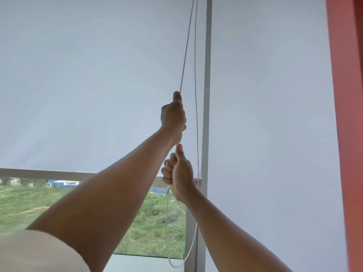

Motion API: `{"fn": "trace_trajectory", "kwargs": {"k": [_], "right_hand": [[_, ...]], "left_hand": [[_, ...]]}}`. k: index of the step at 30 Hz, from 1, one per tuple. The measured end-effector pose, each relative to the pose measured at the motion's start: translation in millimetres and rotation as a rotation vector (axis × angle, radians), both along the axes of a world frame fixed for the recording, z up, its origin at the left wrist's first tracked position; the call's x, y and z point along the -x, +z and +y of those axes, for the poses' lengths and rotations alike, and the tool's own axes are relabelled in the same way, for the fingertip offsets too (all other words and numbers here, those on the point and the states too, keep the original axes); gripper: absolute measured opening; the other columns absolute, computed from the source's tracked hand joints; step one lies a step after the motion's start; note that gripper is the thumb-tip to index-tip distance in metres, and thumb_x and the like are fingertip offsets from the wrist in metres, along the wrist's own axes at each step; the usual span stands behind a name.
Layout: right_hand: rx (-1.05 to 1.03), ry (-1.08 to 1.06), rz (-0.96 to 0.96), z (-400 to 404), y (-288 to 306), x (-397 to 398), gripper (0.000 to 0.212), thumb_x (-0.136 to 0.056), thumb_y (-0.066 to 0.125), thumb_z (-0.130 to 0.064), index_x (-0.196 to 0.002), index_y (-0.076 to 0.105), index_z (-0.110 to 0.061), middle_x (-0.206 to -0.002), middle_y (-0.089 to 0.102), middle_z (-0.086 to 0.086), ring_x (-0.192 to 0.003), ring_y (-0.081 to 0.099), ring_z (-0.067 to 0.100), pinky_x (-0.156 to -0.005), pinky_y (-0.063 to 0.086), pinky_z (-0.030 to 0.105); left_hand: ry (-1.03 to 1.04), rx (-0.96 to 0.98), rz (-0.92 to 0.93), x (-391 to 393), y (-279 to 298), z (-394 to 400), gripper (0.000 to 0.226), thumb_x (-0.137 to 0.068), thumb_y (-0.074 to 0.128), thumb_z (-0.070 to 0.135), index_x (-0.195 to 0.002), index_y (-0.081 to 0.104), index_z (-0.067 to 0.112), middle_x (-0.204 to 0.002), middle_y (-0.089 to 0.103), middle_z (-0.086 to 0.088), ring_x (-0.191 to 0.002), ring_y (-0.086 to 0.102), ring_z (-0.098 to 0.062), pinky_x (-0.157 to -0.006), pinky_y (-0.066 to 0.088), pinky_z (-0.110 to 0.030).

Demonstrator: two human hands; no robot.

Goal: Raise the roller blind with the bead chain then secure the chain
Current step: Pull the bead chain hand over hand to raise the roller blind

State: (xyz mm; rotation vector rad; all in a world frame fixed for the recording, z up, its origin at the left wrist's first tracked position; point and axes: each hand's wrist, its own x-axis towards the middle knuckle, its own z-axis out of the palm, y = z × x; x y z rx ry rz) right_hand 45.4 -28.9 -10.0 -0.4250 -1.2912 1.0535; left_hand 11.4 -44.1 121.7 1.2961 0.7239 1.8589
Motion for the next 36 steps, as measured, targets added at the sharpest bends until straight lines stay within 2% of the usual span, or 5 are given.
{"fn": "trace_trajectory", "kwargs": {"k": [8, 14, 18, 24, 36], "right_hand": [[0.131, -0.091, -0.071, 21.0, 44.5, -25.0, 0.056, -0.103, 0.020, -0.047, -0.080, 0.057, -0.011, -0.063, 0.054, 0.005, -0.058, 0.048, 0.017, -0.061, 0.043, 0.032], [0.094, -0.125, 0.056, 0.6, 110.6, -39.0, 0.051, -0.102, 0.031, -0.046, -0.092, 0.064, -0.009, -0.084, 0.067, 0.005, -0.074, 0.059, 0.022, -0.070, 0.044, 0.035], [0.112, -0.101, 0.002, -10.8, 143.2, -34.1, 0.055, -0.100, 0.031, -0.053, -0.080, 0.059, -0.011, -0.066, 0.056, 0.002, -0.053, 0.044, 0.018, -0.054, 0.037, 0.026], [0.084, -0.177, 0.064, -0.6, 140.9, -20.3, 0.053, -0.099, 0.036, -0.056, -0.059, 0.021, -0.025, -0.049, 0.016, -0.006, -0.042, 0.010, 0.014, -0.040, 0.008, 0.021], [-0.121, -0.272, 0.138, 13.6, 66.1, -13.0, 0.061, -0.101, 0.043, -0.045, -0.045, 0.036, -0.022, -0.041, 0.031, -0.004, -0.037, 0.027, 0.012, -0.043, 0.025, 0.024]], "left_hand": [[0.087, -0.237, -0.019, -5.9, -14.6, -1.2, 0.054, -0.102, 0.040, 0.043, -0.056, 0.021, 0.022, -0.049, 0.020, 0.004, -0.037, 0.017, -0.014, -0.043, 0.018, -0.021], [0.045, -0.284, 0.043, -14.4, -79.3, 17.6, 0.058, -0.105, 0.040, 0.043, -0.054, 0.051, 0.020, -0.042, 0.045, 0.008, -0.036, 0.038, -0.009, -0.040, 0.028, -0.020], [-0.041, -0.251, 0.047, -22.1, -124.3, 27.8, 0.056, -0.106, 0.040, 0.042, -0.055, 0.024, 0.025, -0.048, 0.018, 0.005, -0.038, 0.015, -0.010, -0.042, 0.014, -0.018], [-0.233, -0.176, 0.054, -14.0, -145.8, 33.4, 0.056, -0.107, 0.036, 0.041, -0.055, 0.027, 0.023, -0.046, 0.022, 0.008, -0.040, 0.015, -0.009, -0.038, 0.016, -0.018], [-0.265, -0.020, 0.138, 12.1, -81.0, 39.3, 0.063, -0.105, 0.017, 0.056, -0.093, 0.069, 0.022, -0.083, 0.076, 0.001, -0.088, 0.071, -0.017, -0.088, 0.052, -0.037]]}}
